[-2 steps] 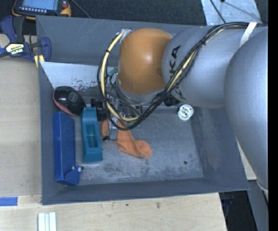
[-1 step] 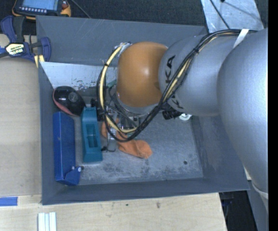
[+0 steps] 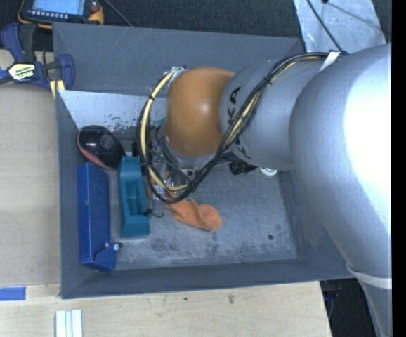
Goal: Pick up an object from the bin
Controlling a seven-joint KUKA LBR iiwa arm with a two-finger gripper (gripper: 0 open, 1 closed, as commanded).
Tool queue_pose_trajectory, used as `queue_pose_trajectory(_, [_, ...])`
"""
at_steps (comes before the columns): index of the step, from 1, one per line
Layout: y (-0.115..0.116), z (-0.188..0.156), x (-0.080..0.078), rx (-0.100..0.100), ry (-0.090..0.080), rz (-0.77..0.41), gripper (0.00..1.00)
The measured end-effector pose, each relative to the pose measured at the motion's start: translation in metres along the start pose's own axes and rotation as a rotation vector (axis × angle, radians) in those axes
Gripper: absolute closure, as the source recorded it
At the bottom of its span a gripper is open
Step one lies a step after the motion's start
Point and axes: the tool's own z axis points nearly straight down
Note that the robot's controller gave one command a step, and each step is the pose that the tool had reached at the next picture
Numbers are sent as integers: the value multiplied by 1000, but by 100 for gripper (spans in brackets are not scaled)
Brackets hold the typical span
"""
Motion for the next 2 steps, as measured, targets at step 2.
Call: queue_pose_trajectory(2, [-1,-33,1,3,8,-87,0])
